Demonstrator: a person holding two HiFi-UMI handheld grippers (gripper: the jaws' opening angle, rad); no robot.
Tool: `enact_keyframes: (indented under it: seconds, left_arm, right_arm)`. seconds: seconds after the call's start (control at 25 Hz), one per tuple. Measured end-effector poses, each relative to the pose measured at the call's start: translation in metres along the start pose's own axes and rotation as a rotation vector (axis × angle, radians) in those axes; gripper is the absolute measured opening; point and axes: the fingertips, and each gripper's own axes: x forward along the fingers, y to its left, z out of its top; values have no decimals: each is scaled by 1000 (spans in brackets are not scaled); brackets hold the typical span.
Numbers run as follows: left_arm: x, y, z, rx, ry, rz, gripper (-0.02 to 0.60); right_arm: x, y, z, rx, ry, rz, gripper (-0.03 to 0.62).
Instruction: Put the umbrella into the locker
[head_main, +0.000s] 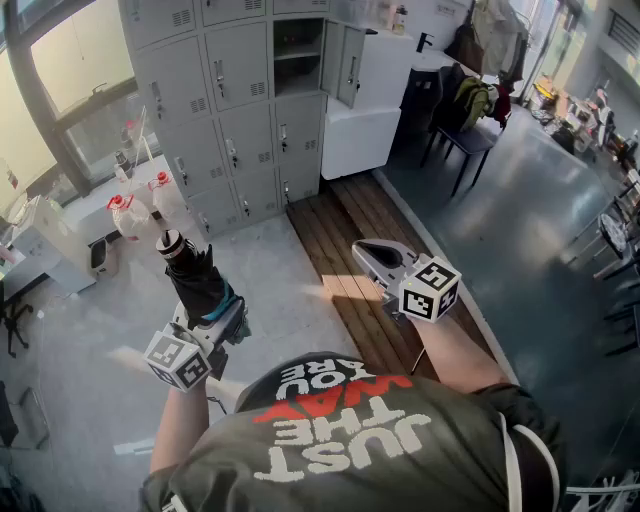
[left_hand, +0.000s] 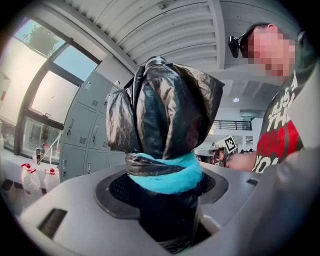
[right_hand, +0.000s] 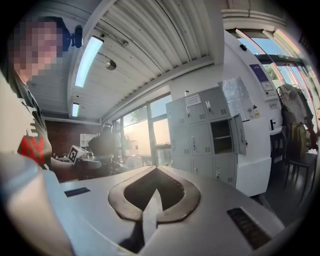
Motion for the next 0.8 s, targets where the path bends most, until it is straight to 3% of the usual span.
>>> enact_keyframes:
  seconds: [0.4, 0.8]
  left_arm:
    - [9, -10, -1, -5, 10, 3, 300]
    - [47, -42, 0, -6, -6, 18, 301]
  right_arm:
    - [-4, -3, 2, 4, 7, 26, 32]
    - [-44, -42, 7, 15, -7, 23, 32]
